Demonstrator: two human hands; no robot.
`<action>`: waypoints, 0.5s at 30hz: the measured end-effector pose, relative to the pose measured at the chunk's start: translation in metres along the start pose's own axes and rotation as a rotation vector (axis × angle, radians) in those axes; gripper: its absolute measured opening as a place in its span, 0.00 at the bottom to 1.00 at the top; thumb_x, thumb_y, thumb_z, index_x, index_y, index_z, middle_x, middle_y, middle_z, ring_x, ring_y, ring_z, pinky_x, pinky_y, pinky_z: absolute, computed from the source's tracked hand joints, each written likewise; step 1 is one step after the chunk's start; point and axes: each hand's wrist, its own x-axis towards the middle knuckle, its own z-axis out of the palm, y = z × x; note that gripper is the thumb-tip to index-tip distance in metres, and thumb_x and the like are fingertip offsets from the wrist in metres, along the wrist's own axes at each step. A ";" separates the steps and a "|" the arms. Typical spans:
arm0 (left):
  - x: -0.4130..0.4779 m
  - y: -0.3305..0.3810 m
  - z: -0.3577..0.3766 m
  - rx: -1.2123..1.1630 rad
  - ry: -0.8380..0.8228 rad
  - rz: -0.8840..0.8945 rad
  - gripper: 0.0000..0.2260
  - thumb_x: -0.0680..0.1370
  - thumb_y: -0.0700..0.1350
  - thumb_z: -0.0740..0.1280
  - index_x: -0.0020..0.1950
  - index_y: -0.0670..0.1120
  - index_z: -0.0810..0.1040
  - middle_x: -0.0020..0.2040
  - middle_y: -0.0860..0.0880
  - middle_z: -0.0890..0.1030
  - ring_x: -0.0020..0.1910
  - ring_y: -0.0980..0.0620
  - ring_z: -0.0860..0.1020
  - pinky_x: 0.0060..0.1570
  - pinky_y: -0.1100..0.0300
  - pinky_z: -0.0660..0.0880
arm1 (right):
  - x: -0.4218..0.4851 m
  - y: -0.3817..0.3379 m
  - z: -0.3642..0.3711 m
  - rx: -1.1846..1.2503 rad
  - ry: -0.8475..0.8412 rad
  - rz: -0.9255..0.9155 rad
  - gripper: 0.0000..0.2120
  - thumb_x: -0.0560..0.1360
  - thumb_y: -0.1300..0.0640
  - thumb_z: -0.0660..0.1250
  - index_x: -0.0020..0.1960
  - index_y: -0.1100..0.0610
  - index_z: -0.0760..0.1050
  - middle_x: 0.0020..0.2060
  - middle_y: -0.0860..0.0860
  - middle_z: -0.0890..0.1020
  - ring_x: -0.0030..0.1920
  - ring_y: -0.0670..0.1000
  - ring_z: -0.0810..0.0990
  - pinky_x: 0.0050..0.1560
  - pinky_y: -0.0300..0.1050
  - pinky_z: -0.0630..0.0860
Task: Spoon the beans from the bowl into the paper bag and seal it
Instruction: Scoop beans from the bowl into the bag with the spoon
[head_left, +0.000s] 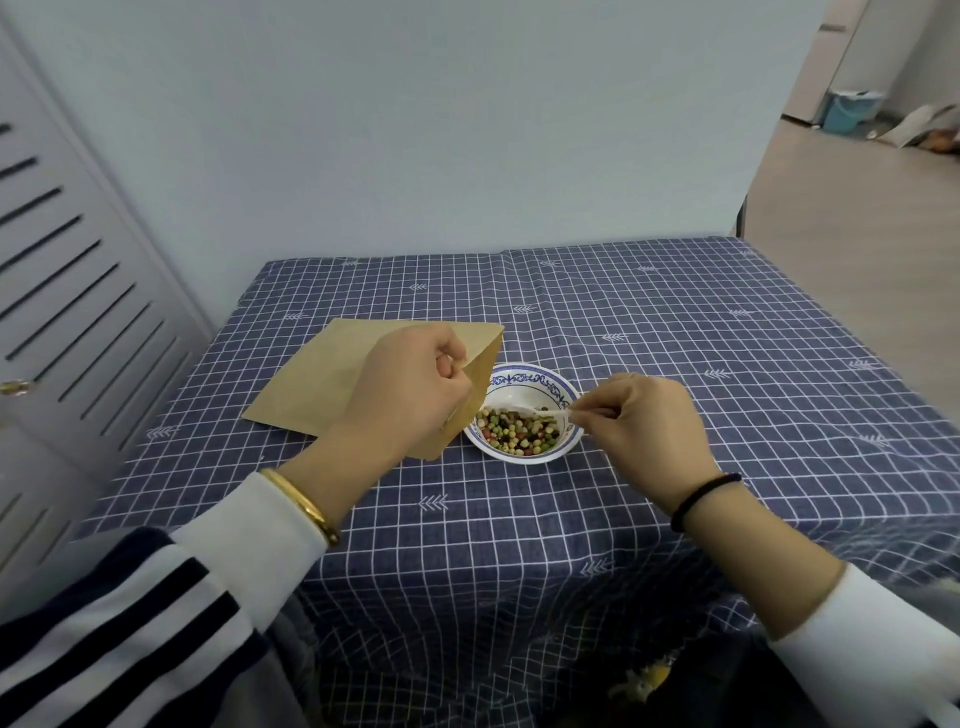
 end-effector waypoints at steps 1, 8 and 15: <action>0.000 0.000 0.000 0.002 0.002 -0.002 0.08 0.72 0.37 0.69 0.45 0.50 0.79 0.34 0.52 0.79 0.31 0.54 0.77 0.33 0.57 0.78 | 0.000 0.001 -0.003 0.002 0.045 0.006 0.03 0.71 0.56 0.72 0.40 0.53 0.84 0.32 0.41 0.79 0.34 0.44 0.78 0.36 0.48 0.79; 0.002 0.000 0.000 -0.031 0.004 -0.027 0.08 0.72 0.36 0.68 0.44 0.49 0.80 0.33 0.52 0.79 0.28 0.55 0.77 0.33 0.53 0.80 | -0.006 0.006 -0.006 -0.076 0.074 0.111 0.05 0.72 0.53 0.71 0.41 0.53 0.85 0.28 0.45 0.81 0.28 0.48 0.77 0.29 0.44 0.75; 0.005 -0.003 0.001 -0.046 0.006 -0.025 0.09 0.71 0.36 0.68 0.44 0.50 0.79 0.33 0.53 0.78 0.30 0.56 0.76 0.31 0.57 0.78 | -0.019 0.005 -0.001 0.251 0.016 0.328 0.07 0.69 0.57 0.74 0.32 0.53 0.83 0.21 0.50 0.79 0.18 0.42 0.70 0.19 0.32 0.66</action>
